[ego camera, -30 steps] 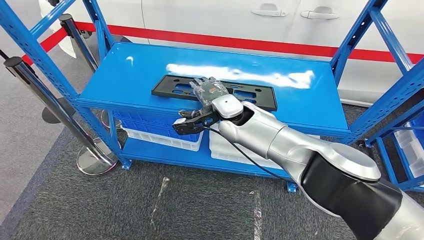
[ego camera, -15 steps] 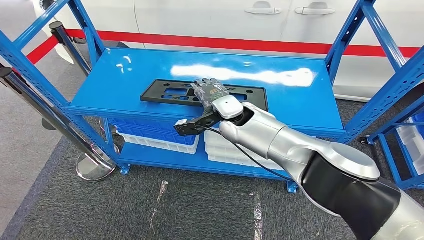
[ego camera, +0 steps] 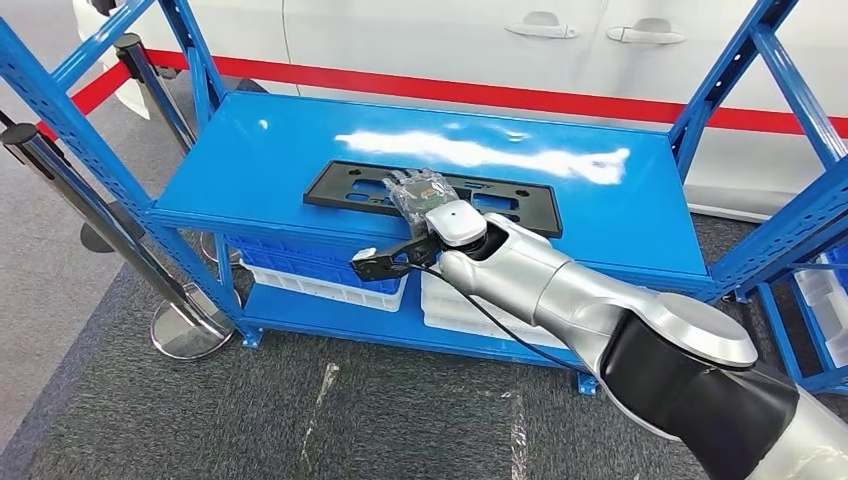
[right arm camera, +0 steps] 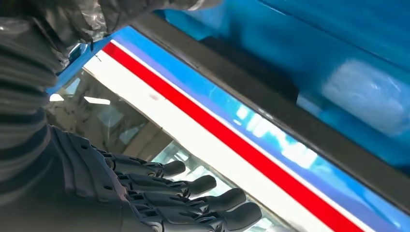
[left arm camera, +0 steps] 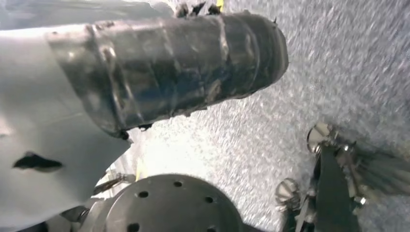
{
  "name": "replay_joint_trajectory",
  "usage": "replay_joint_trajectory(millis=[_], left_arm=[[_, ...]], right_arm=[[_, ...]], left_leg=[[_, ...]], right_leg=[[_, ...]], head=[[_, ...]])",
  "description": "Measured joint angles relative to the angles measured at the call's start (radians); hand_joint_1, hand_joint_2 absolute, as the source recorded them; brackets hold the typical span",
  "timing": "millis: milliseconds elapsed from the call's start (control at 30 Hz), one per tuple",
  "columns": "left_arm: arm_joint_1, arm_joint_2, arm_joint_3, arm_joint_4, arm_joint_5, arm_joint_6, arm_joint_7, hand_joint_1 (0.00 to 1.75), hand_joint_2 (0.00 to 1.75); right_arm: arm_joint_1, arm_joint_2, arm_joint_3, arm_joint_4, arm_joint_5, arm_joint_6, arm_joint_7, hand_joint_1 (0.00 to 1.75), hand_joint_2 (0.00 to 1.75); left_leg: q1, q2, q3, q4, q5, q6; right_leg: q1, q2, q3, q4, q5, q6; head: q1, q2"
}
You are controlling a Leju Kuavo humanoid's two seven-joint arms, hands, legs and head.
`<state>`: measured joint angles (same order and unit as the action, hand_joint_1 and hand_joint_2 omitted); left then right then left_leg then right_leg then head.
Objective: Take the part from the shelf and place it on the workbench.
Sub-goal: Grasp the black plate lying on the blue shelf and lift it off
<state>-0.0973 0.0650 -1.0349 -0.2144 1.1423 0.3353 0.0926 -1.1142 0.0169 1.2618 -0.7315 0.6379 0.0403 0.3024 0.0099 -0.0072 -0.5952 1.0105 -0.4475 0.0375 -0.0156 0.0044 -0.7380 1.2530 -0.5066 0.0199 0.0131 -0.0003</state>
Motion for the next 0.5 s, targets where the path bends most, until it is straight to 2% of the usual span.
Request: replay_joint_trajectory(millis=[33, 67, 100, 133, 200, 267, 333, 400, 433, 467, 500], left_arm=[[0.0, 0.0, 0.0, 0.0, 0.0, -0.001, 0.0, 0.0, 0.0], [0.001, -0.001, 0.0, 0.0, 0.001, -0.002, 0.0, 0.0, 0.0], [0.001, -0.001, 0.0, 0.0, 0.002, -0.003, 0.0, 0.0, 0.0], [0.001, -0.001, 0.0, 0.0, 0.002, -0.003, 0.0, 0.0, 0.0], [0.002, -0.001, 0.0, 0.0, 0.004, -0.004, 0.001, 0.0, 0.0], [0.002, -0.001, 0.0, 0.0, 0.005, -0.004, 0.002, 0.0, 0.0], [0.001, -0.001, 0.0, 0.0, 0.006, -0.004, 0.004, 0.0, 0.0], [0.0, -0.001, 0.0, 0.0, 0.008, -0.004, 0.005, 0.0, 0.0], [0.001, -0.001, 0.0, 0.0, 0.008, -0.004, 0.006, 0.0, 0.0], [0.002, -0.001, 0.0, 0.0, 0.008, -0.004, 0.006, 0.0, 0.0], [0.003, -0.001, 0.0, 0.0, 0.009, -0.004, 0.007, 0.0, 0.0]], right_arm=[[0.001, 0.0, 0.0, 0.001, 0.0, 0.002, -0.002, 0.0, 1.75], [0.0, 0.0, 0.0, 0.002, 0.001, 0.004, -0.003, 0.0, 1.75], [0.001, 0.0, 0.001, 0.003, 0.002, 0.006, -0.004, 0.0, 1.75], [0.002, 0.001, 0.001, 0.004, 0.003, 0.008, -0.005, 0.0, 1.75], [0.004, 0.003, 0.003, 0.007, 0.003, 0.01, -0.006, 0.0, 1.75], [0.005, 0.005, 0.004, 0.009, 0.004, 0.01, -0.007, 0.0, 1.75], [0.005, 0.008, 0.004, 0.011, 0.005, 0.011, -0.008, 0.0, 1.75], [0.008, 0.01, 0.005, 0.014, 0.006, 0.013, -0.012, 0.0, 1.75], [0.011, 0.011, 0.007, 0.016, 0.007, 0.015, -0.013, 0.0, 1.75], [0.013, 0.011, 0.008, 0.017, 0.008, 0.017, -0.014, 0.0, 1.75], [0.015, 0.011, 0.01, 0.018, 0.01, 0.018, -0.015, 0.0, 1.75]], left_leg=[[0.0, -0.001, 0.003, 0.006, -0.007, -0.003], [-0.001, -0.003, 0.003, 0.013, -0.015, -0.008], [-0.003, -0.003, 0.001, 0.02, -0.021, -0.014], [-0.004, -0.004, -0.002, 0.025, -0.025, -0.019], [-0.005, -0.004, -0.004, 0.025, -0.025, -0.027], [-0.003, -0.002, -0.009, 0.036, -0.037, -0.035], [0.0, 0.001, -0.046, 0.114, -0.079, -0.045], [0.001, 0.002, -0.111, 0.239, -0.121, -0.052], [0.002, 0.002, -0.136, 0.277, -0.123, -0.053], [0.002, 0.002, -0.144, 0.28, -0.106, -0.052], [0.001, 0.002, -0.133, 0.244, -0.073, -0.049]], right_leg=[[-0.002, 0.0, 0.026, -0.068, 0.039, -0.001], [-0.002, 0.0, 0.054, -0.129, 0.066, -0.002], [-0.002, 0.0, 0.075, -0.174, 0.08, -0.005], [-0.001, 0.002, 0.084, -0.195, 0.081, -0.008], [0.003, 0.005, 0.085, -0.199, 0.075, -0.017], [-0.001, 0.005, 0.09, -0.205, 0.076, -0.027], [-0.005, 0.005, 0.099, -0.211, 0.075, -0.036], [-0.003, 0.004, 0.107, -0.212, 0.069, -0.042], [-0.002, 0.004, 0.111, -0.212, 0.066, -0.044], [-0.001, 0.005, 0.116, -0.212, 0.062, -0.045], [0.0, 0.006, 0.122, -0.211, 0.059, -0.045]], head=[[0.0, 0.0], [0.0, 0.0], [0.0, 0.0], [0.0, 0.0], [-0.001, 0.0], [-0.001, 0.0], [-0.005, 0.0], [-0.009, 0.0], [-0.008, 0.0], [-0.008, 0.0], [-0.008, 0.0]])
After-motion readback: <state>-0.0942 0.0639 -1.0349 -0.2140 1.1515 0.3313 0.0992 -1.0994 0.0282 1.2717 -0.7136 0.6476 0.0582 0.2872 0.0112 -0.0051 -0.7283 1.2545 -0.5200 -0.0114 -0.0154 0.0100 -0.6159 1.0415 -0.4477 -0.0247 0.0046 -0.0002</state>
